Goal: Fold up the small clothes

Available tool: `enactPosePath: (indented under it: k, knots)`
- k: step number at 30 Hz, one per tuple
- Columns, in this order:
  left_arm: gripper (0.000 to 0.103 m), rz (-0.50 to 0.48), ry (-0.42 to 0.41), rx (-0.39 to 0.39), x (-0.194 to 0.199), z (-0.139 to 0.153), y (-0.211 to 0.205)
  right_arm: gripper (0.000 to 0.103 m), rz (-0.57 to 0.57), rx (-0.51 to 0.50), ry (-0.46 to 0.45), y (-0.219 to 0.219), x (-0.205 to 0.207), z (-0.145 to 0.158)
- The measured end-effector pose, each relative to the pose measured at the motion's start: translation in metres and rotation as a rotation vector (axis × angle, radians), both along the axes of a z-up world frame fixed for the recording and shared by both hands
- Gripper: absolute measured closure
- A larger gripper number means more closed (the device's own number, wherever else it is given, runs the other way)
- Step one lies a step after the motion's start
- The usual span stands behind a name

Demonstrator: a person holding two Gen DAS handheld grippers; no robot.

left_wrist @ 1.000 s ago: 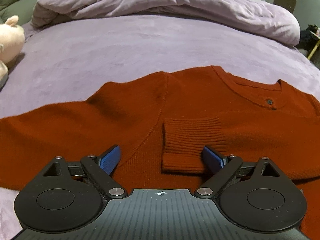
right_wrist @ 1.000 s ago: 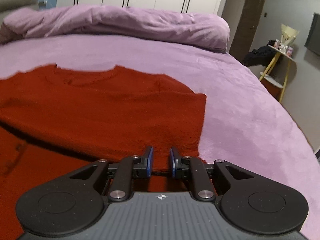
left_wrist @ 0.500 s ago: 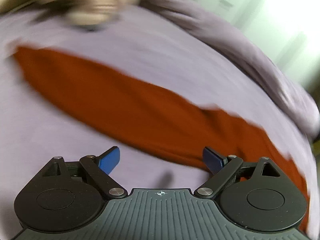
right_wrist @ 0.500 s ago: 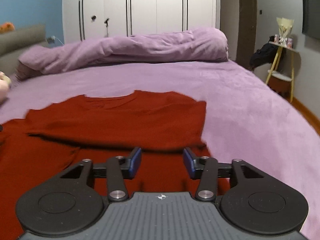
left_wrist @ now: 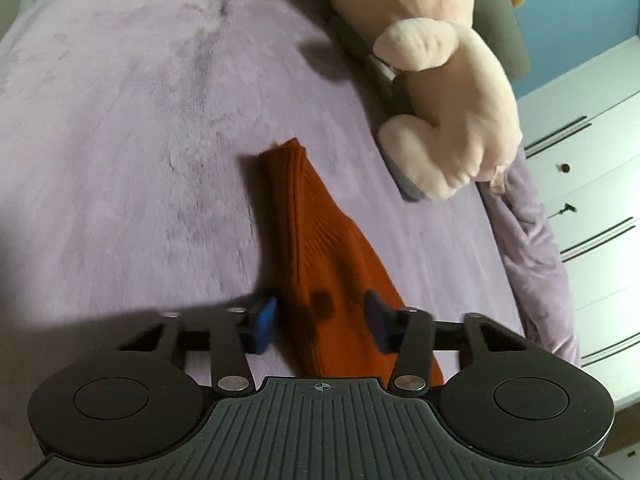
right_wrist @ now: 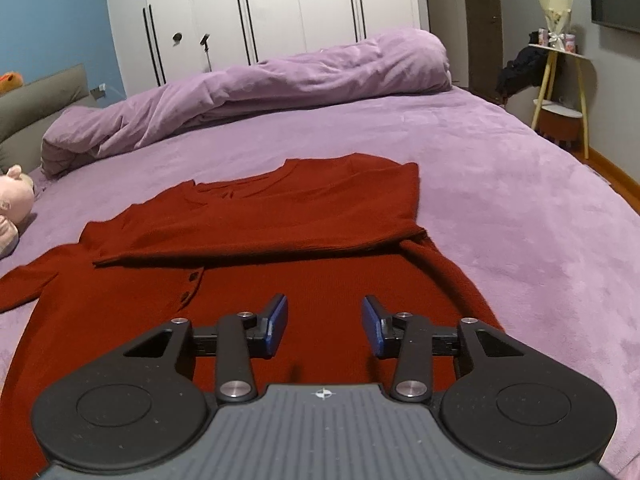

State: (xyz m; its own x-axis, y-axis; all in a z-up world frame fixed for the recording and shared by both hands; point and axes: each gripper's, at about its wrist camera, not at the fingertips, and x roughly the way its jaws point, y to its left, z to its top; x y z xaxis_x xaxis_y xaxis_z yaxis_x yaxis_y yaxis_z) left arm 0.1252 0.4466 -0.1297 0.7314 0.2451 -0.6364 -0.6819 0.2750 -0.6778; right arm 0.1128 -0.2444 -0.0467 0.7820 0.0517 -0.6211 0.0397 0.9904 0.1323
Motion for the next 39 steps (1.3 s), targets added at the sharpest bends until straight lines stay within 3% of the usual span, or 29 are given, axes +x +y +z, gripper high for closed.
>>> enactPosePath:
  k: [1, 2, 6, 10, 15, 18, 20, 23, 27, 30, 34, 37, 39]
  knots:
    - [0.077, -0.004, 0.006, -0.001, 0.0, -0.002, 0.003, 0.067, 0.0, -0.006, 0.006, 0.003, 0.001, 0.0]
    - [0.093, -0.01, 0.017, 0.001, 0.0, -0.003, 0.008, 0.067, 0.0, -0.009, 0.011, 0.005, 0.002, 0.0]
    - [0.095, -0.05, 0.0, 0.024, -0.005, -0.001, 0.008, 0.068, 0.016, -0.005, 0.012, 0.011, 0.004, 0.001]
    - [0.095, -0.184, -0.035, 0.199, 0.007, 0.037, -0.022, 0.068, 0.024, 0.0, 0.001, 0.012, 0.007, 0.005]
    - [0.095, -0.517, -0.218, 0.411, 0.045, 0.113, -0.125, 0.068, 0.028, 0.04, -0.028, 0.008, 0.006, 0.012]
    - [0.094, -0.75, -0.343, 0.478, 0.066, 0.143, -0.211, 0.068, 0.025, 0.063, -0.048, 0.006, 0.004, 0.015]
    - [0.091, -0.871, -0.381, 0.491, 0.077, 0.148, -0.267, 0.068, 0.024, 0.081, -0.054, 0.004, 0.002, 0.017]
    - [0.047, -1.009, -0.299, 0.477, 0.091, 0.127, -0.339, 0.068, 0.023, 0.092, -0.056, 0.001, 0.001, 0.019]
    - [0.047, -1.072, -0.118, 0.411, 0.085, 0.081, -0.375, 0.068, 0.035, 0.139, -0.024, -0.005, 0.011, 0.02]
    - [0.042, -1.024, -0.005, 0.417, 0.07, 0.06, -0.364, 0.068, 0.068, 0.197, 0.0, -0.008, 0.029, 0.018]
    - [0.033, -0.947, 0.085, 0.447, 0.061, 0.05, -0.337, 0.067, 0.114, 0.264, 0.05, -0.002, 0.064, 0.007]
    - [0.033, -0.916, 0.124, 0.434, 0.052, 0.041, -0.327, 0.056, 0.175, 0.323, 0.094, 0.012, 0.097, -0.005]
    - [0.033, -0.903, 0.128, 0.42, 0.051, 0.037, -0.318, 0.04, 0.201, 0.345, 0.113, 0.022, 0.117, -0.014]
